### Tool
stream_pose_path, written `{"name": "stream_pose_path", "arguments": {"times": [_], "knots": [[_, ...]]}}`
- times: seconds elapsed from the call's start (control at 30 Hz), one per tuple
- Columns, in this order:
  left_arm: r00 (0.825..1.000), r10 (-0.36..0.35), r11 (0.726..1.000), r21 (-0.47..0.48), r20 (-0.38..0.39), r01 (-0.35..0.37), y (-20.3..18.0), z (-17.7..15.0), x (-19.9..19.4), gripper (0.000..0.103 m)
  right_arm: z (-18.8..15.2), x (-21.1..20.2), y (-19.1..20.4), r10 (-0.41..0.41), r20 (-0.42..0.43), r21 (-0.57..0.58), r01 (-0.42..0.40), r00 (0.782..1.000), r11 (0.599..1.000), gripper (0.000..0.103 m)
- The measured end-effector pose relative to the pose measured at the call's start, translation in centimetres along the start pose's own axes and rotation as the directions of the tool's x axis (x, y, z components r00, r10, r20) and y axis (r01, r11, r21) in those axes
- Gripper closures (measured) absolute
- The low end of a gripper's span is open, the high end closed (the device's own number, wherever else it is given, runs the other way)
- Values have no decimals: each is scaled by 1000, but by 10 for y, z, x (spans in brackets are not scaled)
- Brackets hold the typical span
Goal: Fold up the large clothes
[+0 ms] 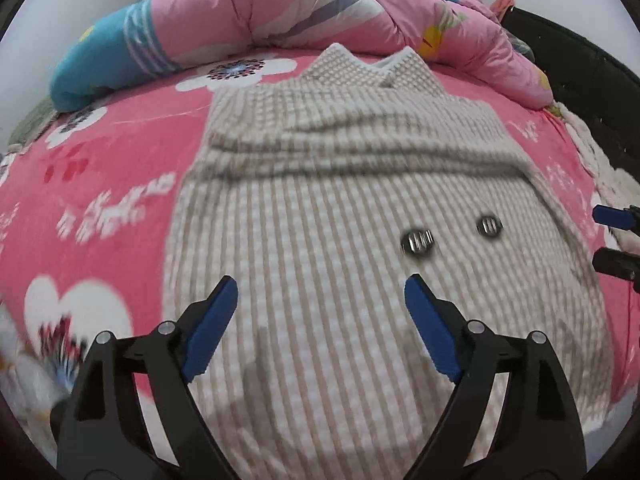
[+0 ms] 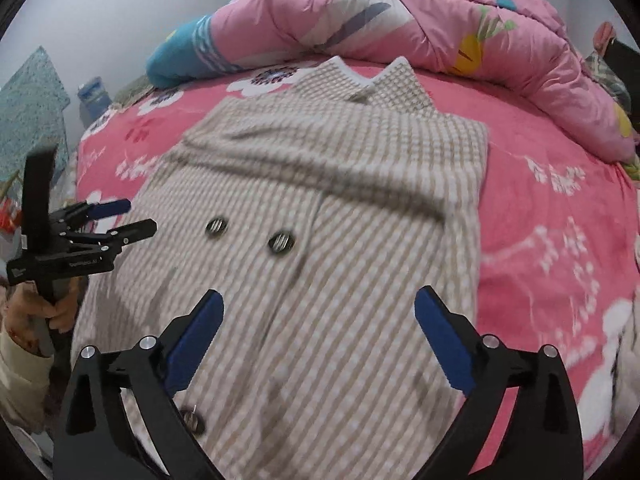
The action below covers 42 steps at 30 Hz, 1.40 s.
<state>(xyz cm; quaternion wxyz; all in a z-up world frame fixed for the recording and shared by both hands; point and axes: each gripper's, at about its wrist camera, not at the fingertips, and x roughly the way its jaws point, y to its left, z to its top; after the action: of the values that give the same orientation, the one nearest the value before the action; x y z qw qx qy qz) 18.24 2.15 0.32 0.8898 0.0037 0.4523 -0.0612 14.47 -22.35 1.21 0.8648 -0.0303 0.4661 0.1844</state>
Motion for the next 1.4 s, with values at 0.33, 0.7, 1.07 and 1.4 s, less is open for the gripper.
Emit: {"name": "stream_pose_path", "arguments": {"times": [0.33,0.7,1.07,1.4], "knots": [[998,63,998,-4,-29,-63,-14,-52,-1,19,-58,2,36,-48,-57,18,49,997,999,7],[992,126,992,-11,-30,-127,-7,-57,15,13,-60,45,38,-99,-134,80,111,986,991,6],[997,79,996,-36,-19,-80,0,-60,22,8,-58,56,42,-150,-194,157,182,969,971,6],[996,76,996,-41,40,-75,0,-70,19,8,-45,65,48,-199,-277,266,273,940,925,6]]}}
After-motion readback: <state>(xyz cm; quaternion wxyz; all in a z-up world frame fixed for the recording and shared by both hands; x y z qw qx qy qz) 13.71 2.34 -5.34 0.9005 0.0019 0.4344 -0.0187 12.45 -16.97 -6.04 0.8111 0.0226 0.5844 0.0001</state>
